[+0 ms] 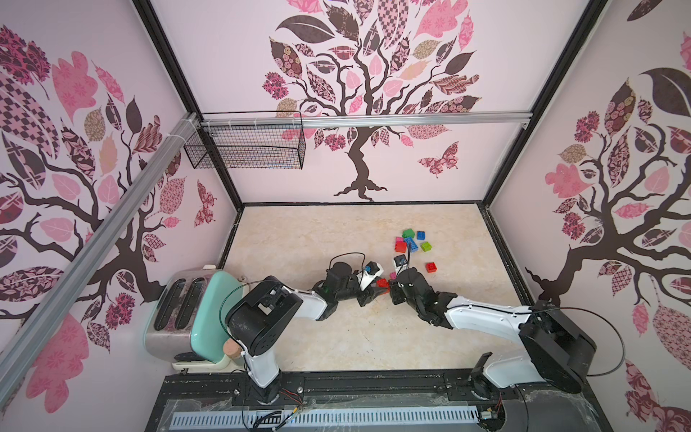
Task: Assemble the number 4 with lego
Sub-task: Assemble the lego brick with the lego brick.
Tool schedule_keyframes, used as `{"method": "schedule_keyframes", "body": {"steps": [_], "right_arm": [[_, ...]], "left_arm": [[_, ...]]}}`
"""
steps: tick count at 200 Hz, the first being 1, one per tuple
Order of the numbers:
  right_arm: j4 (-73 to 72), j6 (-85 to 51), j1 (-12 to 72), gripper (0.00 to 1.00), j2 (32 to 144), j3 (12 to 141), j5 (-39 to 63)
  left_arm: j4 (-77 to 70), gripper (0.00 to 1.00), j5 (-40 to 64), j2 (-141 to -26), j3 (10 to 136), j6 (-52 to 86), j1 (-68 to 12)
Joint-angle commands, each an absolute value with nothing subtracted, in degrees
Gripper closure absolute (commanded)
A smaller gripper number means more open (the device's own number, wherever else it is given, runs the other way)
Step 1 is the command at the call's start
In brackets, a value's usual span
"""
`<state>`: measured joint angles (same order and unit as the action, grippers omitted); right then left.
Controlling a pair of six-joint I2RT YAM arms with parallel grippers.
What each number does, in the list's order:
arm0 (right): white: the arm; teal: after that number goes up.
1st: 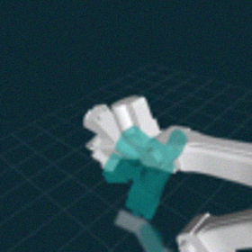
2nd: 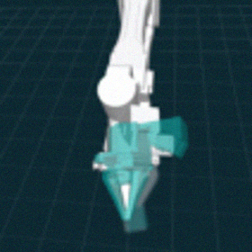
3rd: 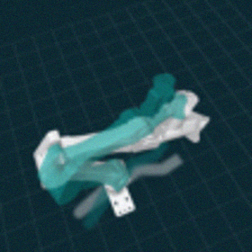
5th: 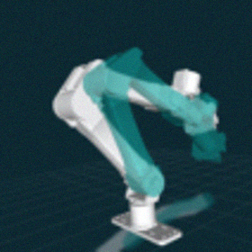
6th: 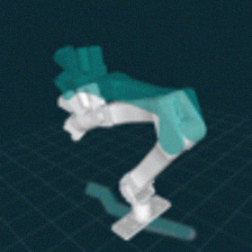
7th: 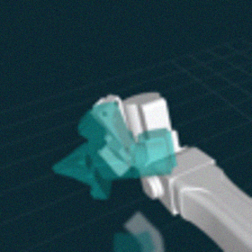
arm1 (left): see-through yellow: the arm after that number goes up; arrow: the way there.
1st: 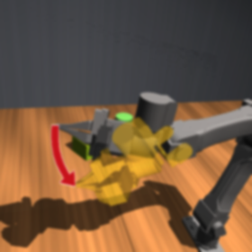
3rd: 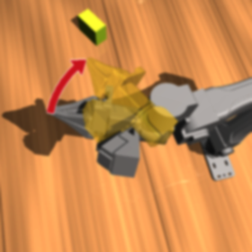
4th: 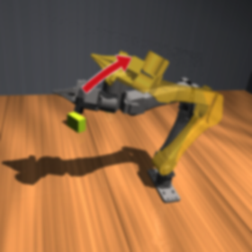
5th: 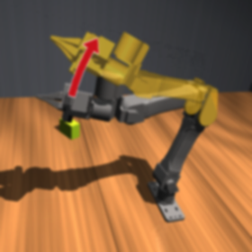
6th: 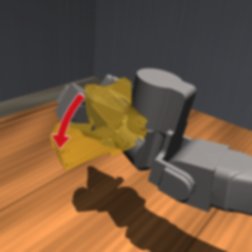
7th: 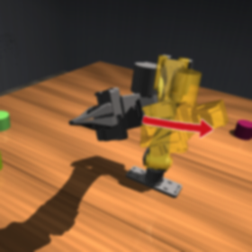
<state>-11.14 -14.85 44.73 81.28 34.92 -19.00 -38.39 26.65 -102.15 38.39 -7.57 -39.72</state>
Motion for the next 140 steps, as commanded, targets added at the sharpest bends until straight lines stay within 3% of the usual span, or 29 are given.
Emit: {"method": "schedule_keyframes", "body": {"steps": [1, 42, 92, 140], "right_arm": [[2.0, -17.9, 45.6, 1.00, 84.7, 32.0, -13.1], [2.4, -17.7, 45.6, 1.00, 84.1, 32.7, -13.3], [2.6, -17.6, 45.6, 1.00, 83.6, 32.7, -13.4], [2.7, -17.6, 45.7, 1.00, 83.5, 32.8, -13.1]], "left_arm": [[-27.6, 0.37, 25.0, -103.1, 38.5, -7.6, -40.0], [-28.8, 0.33, 25.8, -102.6, 39.0, -10.8, -40.7], [-33.9, 0.41, 27.2, -103.9, 39.4, -10.0, -41.1], [-42.7, 0.40, 24.3, -103.4, 36.9, -7.4, -41.0]]}}
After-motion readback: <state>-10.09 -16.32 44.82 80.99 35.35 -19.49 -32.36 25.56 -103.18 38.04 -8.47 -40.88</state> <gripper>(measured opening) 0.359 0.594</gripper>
